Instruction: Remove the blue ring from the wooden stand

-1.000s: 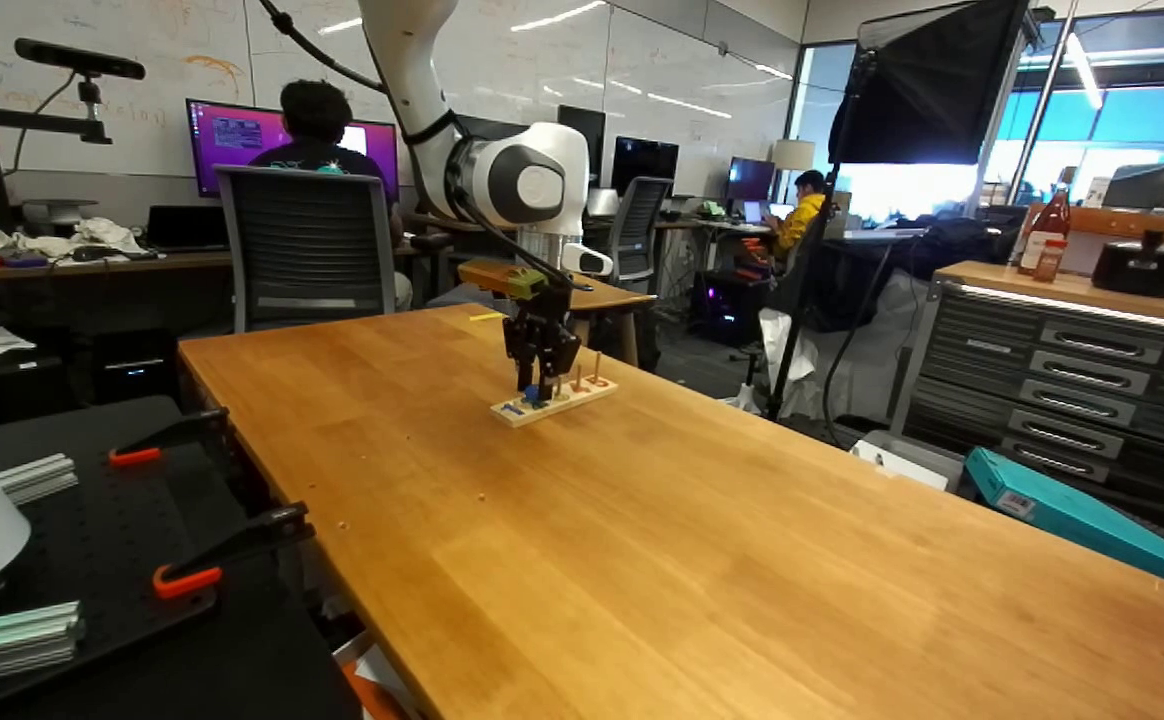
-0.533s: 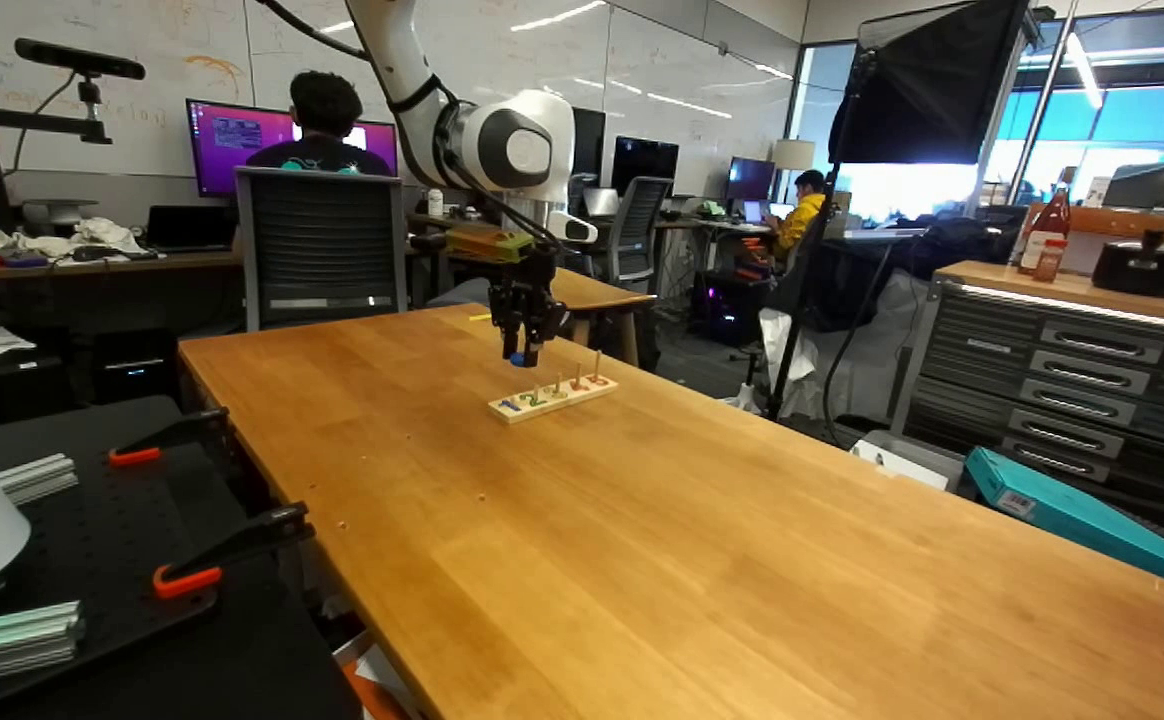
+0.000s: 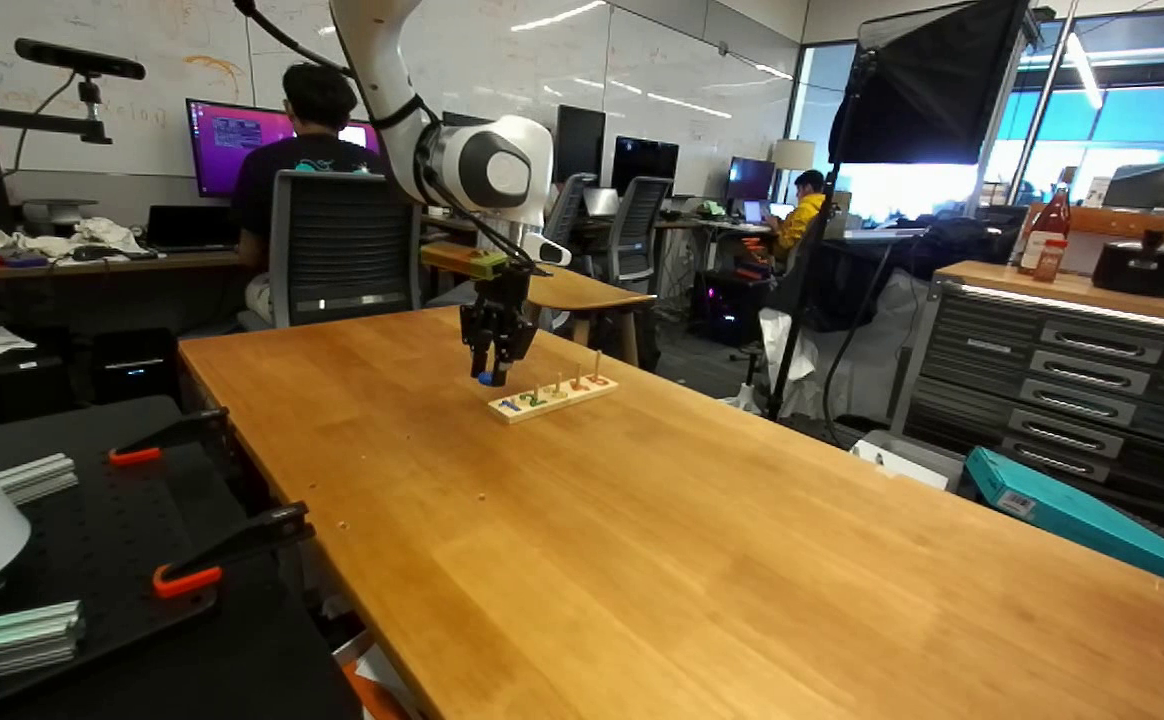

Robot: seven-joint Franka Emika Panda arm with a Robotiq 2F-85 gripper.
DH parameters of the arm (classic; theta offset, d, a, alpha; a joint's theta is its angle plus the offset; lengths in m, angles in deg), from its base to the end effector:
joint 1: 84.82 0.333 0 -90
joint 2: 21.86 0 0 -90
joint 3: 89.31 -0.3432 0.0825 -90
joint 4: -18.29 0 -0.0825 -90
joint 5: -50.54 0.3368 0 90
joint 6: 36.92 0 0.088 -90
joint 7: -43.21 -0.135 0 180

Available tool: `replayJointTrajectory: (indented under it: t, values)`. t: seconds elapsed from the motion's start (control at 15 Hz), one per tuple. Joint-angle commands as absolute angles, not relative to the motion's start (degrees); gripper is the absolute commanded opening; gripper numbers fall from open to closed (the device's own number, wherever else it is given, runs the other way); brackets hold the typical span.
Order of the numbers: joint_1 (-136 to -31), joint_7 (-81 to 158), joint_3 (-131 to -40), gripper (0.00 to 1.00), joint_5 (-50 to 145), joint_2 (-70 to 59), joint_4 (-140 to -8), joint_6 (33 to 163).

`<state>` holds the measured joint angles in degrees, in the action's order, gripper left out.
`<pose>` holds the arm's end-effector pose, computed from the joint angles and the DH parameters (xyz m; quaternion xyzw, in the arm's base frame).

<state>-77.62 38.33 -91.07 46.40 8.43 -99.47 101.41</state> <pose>0.5501 0.0847 0.1978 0.9944 0.0629 -0.0821 0.0238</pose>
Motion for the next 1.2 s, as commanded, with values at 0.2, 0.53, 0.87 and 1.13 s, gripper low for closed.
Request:
replayJointTrajectory:
  t: [0.2,0.53,0.87,1.13]
  values:
    - [-77.66,37.83,-91.91,0.98,47.82,8.53,-97.11,100.37]
    - [-77.83,38.02,-92.75,1.00,50.37,0.62,-94.17,95.05]
    - [-78.49,36.65,-91.01,1.00,48.37,-7.64,-92.84,87.98]
    - [-80.49,34.57,-88.88,1.00,46.54,-11.69,-91.67,81.18]
